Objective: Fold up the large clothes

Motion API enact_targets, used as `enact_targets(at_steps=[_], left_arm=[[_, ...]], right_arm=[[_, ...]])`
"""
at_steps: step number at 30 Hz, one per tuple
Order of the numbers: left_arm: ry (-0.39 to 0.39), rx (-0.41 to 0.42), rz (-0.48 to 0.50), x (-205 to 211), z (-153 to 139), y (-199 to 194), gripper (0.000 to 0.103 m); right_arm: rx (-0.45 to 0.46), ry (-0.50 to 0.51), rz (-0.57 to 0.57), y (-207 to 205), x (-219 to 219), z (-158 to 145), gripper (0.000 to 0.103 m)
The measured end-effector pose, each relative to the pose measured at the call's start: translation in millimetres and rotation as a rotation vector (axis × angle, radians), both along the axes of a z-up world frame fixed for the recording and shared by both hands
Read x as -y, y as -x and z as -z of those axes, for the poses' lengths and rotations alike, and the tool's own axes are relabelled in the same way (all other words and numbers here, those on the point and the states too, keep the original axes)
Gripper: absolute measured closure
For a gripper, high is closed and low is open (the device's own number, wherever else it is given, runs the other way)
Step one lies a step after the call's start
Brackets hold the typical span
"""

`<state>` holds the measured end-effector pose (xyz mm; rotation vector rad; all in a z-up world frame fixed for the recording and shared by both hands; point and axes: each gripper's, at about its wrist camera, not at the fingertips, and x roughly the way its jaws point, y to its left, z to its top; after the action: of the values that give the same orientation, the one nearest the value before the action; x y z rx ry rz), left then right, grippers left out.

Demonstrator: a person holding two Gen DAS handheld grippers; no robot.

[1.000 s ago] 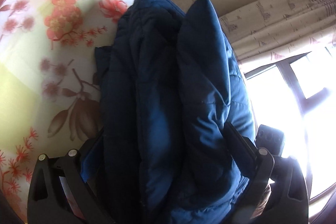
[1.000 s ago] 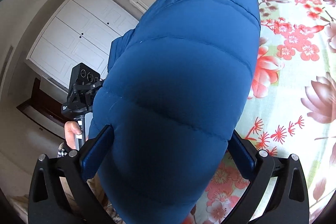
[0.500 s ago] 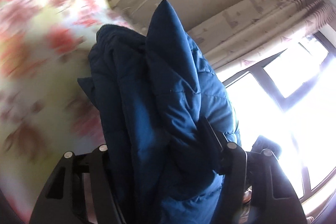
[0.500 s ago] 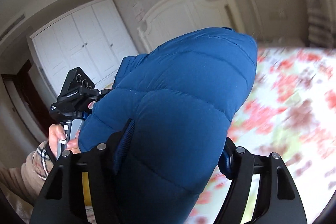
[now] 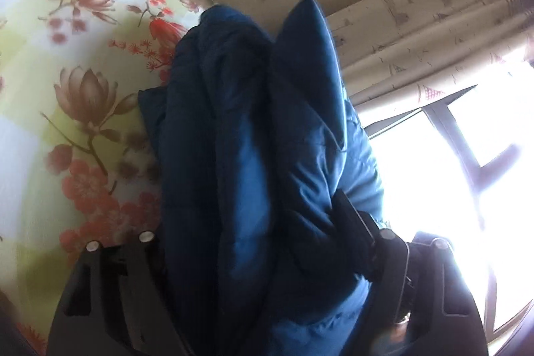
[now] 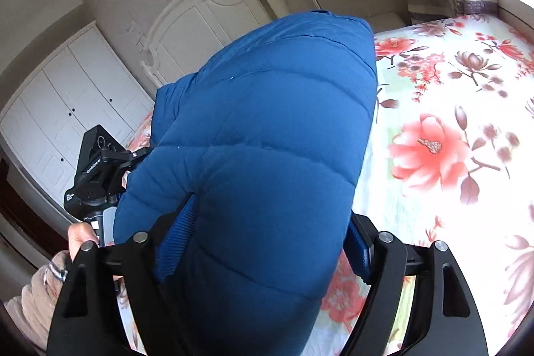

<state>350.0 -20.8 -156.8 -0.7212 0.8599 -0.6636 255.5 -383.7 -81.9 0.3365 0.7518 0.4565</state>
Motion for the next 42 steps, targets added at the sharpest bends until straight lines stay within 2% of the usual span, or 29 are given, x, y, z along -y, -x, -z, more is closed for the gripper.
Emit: enact_targets(at_steps=[3,6,7,9,10,12,14,17,21,24,27,32,37,42], left_arm=[[-0.041,-0.008,-0.018,-6,-6,5,0.023],[-0.198,0.068,-0.085,-8,-36,27,0.022],[-0.287,0.138,-0.134,-7,-56,43,0.02],[-0.393,0.287,-0.224,-13,-94,79,0.002],[-0.451,0.398,-0.295,-12,-120,107,0.002],[-0.529,0.54,-0.395,-6,-156,152,0.002],[-0.561,0.62,-0.455,-2,-182,186,0.002],[-0.594,0.679,-0.535,-1,-209,228,0.002],[-0.705,0.687,-0.725,2,-204,279,0.002],[-0.719,0.721,-0.654,9,-189,300,0.002],[-0.75,0.665,-0.573,24,-163,299,0.002],[-0.797,0.563,-0.473,45,-126,282,0.002],[-0.825,0.545,-0.427,48,-99,286,0.002],[-0.837,0.548,-0.409,53,-93,292,0.002]], right_arm=[[-0.018,0.069,0.04,0,-9,-11,0.024],[-0.052,0.1,0.113,9,-2,-25,0.019],[-0.013,0.101,0.143,26,6,-37,0.013],[0.085,0.129,0.182,56,8,-60,0.013],[0.154,0.163,0.194,77,4,-76,0.013],[0.264,0.216,0.205,111,-4,-100,0.007],[0.382,0.274,0.204,145,-13,-120,0.005],[0.501,0.376,0.228,191,-28,-132,0.005],[0.512,0.433,0.285,225,-39,-125,0.005],[0.487,0.479,0.325,241,-49,-109,0.005],[0.415,0.485,0.315,240,-55,-86,0.005],[0.347,0.494,0.343,234,-63,-61,0.005],[0.353,0.48,0.369,235,-65,-57,0.005],[0.408,0.49,0.384,243,-68,-64,0.005]])
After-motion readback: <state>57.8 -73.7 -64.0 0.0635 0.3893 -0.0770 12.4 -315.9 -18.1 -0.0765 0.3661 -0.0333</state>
